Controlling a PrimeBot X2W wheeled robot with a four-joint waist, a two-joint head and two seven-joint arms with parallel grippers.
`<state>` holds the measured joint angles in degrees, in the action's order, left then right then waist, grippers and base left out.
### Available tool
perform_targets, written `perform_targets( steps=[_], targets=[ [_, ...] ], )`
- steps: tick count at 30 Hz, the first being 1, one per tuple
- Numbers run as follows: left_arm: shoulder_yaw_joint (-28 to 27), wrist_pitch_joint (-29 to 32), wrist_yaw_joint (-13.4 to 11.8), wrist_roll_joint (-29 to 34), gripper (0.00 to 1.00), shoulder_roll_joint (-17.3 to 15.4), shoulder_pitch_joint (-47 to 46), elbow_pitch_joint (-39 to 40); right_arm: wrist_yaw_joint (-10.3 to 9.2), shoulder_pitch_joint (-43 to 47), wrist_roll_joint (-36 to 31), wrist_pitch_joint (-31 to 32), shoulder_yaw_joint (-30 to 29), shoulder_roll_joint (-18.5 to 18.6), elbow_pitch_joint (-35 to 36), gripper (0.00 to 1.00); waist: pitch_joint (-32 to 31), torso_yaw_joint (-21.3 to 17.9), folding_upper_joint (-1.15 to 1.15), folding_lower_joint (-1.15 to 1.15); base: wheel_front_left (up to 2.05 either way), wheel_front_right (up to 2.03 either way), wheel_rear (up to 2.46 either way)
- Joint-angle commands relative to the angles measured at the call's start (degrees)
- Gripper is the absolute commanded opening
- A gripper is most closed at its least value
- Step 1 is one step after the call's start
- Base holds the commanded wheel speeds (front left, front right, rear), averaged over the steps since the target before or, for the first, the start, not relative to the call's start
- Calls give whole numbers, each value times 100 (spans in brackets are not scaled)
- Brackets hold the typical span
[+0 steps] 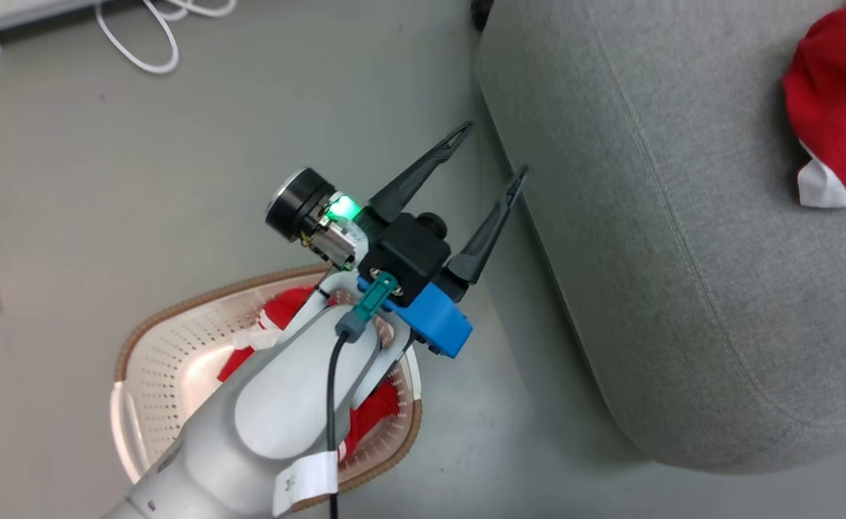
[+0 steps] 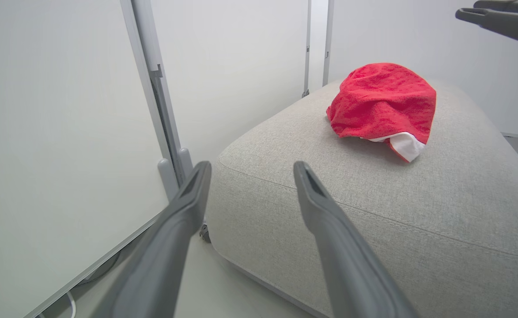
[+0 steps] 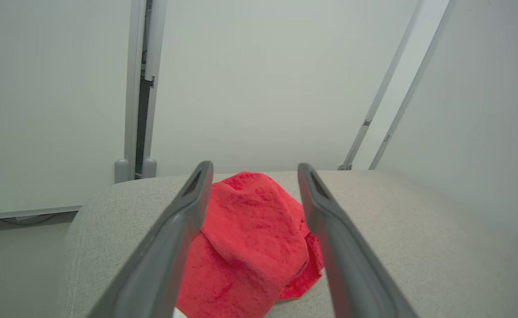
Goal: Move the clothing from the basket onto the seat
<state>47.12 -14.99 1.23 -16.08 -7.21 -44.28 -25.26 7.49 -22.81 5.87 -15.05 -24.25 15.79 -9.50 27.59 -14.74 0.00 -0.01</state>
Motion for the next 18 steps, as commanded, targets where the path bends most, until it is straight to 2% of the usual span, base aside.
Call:
perform_targets(
  steps=[1,8,18],
  targets=[
    [-140,-27,-79,2,100,-41,168,105,1,137,21,-20,183,14,72,100,-403,197,0,1,0,0,0],
    [-885,-27,-310,82,100,-82,900,589,1,357,52,-20,1008,-65,185,100,-1039,587,0,1,0,0,0],
    [-2040,-28,-412,308,100,-66,1923,1038,1,573,153,-20,1901,-221,178,100,-1683,1153,0,1,0,0,0]
  ],
)
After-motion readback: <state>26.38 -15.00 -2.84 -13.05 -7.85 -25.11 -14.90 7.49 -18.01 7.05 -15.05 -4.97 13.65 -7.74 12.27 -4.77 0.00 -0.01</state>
